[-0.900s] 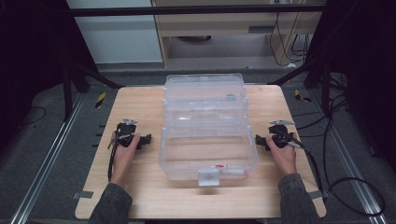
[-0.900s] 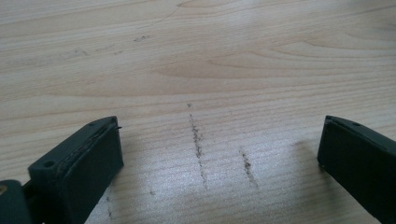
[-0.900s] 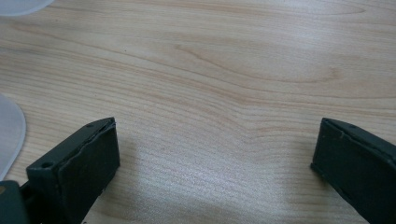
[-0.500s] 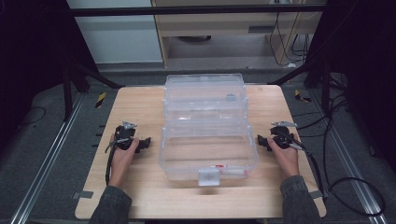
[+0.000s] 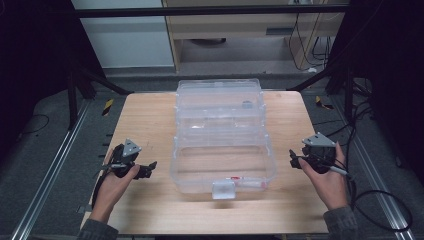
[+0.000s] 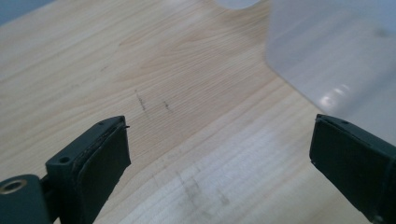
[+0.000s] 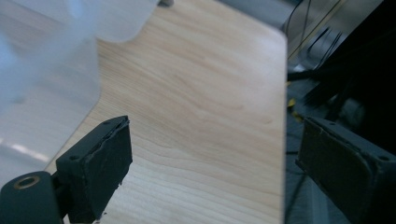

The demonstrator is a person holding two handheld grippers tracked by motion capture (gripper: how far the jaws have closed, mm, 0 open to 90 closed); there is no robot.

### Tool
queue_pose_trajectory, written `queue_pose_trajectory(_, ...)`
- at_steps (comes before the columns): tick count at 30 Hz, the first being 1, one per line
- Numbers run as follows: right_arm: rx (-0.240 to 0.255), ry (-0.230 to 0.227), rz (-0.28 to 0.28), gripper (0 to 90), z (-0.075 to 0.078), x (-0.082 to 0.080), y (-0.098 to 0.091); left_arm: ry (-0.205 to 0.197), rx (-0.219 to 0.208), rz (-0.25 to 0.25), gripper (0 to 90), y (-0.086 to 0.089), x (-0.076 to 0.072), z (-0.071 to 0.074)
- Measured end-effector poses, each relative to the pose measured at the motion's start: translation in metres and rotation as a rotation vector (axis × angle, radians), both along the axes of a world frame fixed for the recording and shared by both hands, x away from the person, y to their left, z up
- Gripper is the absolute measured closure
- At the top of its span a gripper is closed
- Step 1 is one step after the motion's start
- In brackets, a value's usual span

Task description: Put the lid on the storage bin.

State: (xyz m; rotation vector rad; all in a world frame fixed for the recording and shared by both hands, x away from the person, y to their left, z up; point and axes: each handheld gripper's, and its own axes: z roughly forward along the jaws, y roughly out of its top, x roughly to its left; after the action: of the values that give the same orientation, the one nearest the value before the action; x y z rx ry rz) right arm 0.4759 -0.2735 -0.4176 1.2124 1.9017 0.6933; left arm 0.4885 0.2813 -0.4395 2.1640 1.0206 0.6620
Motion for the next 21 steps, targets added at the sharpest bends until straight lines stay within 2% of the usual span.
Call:
queue_pose_trajectory(2,-0.07,-0.019,0.014,10.1,0.019,-0.009,0.007,-0.021,-0.004,-0.019,4.2,-0.001,-0.008,0.011)
queue_pose_trajectory(3,-0.07,-0.019,0.014,10.1,0.019,-0.009,0.007,-0.021,-0.004,-0.019,4.2,-0.001,-0.008,0.011)
queue_pose_trajectory(4,-0.137,-0.046,0.037,10.4,0.042,-0.016,0.017,-0.029,-0.019,-0.042,4.2,-0.004,-0.012,0.021)
queue_pose_trajectory(6,-0.186,-0.048,0.066,10.5,0.061,-0.016,0.027,-0.05,-0.027,-0.061,4.0,-0.007,-0.013,0.029)
queue_pose_trajectory(7,-0.186,-0.048,0.066,10.5,0.061,-0.016,0.027,-0.05,-0.027,-0.061,3.8,-0.007,-0.013,0.029)
queue_pose_trajectory(8,-0.211,-0.044,0.112,10.8,0.076,-0.01,0.035,-0.041,-0.026,-0.089,3.8,-0.011,-0.011,0.036)
queue_pose_trajectory(10,-0.202,-0.035,0.133,11.5,0.082,-0.004,0.038,-0.034,-0.023,-0.096,3.8,-0.012,-0.009,0.038)
queue_pose_trajectory(11,-0.213,-0.009,0.173,13.5,0.092,0.008,0.042,-0.026,-0.014,-0.104,3.8,-0.014,-0.009,0.041)
queue_pose_trajectory(12,-0.226,-0.003,0.191,14.4,0.096,0.015,0.044,-0.027,-0.006,-0.118,3.9,-0.018,-0.008,0.047)
queue_pose_trajectory(13,-0.219,-0.001,0.205,15.9,0.099,0.021,0.045,-0.027,-0.006,-0.118,3.9,-0.018,-0.008,0.047)
queue_pose_trajectory(16,-0.206,0.025,0.255,18.5,0.114,0.042,0.046,-0.001,-0.038,-0.162,4.0,-0.026,-0.003,0.062)
queue_pose_trajectory(17,-0.214,0.027,0.268,20.4,0.118,0.048,0.048,-0.008,-0.043,-0.187,3.6,-0.028,0.0,0.065)
queue_pose_trajectory(19,-0.217,0.038,0.291,21.6,0.122,0.053,0.049,-0.002,-0.037,-0.193,3.3,-0.031,-0.001,0.069)
queue_pose_trajectory(20,-0.207,0.075,0.334,27.2,0.13,0.062,0.054,-0.009,-0.014,-0.223,3.3,-0.036,-0.001,0.075)
queue_pose_trajectory(21,-0.213,0.088,0.359,28.2,0.133,0.066,0.057,-0.013,-0.011,-0.231,3.6,-0.039,-0.001,0.078)
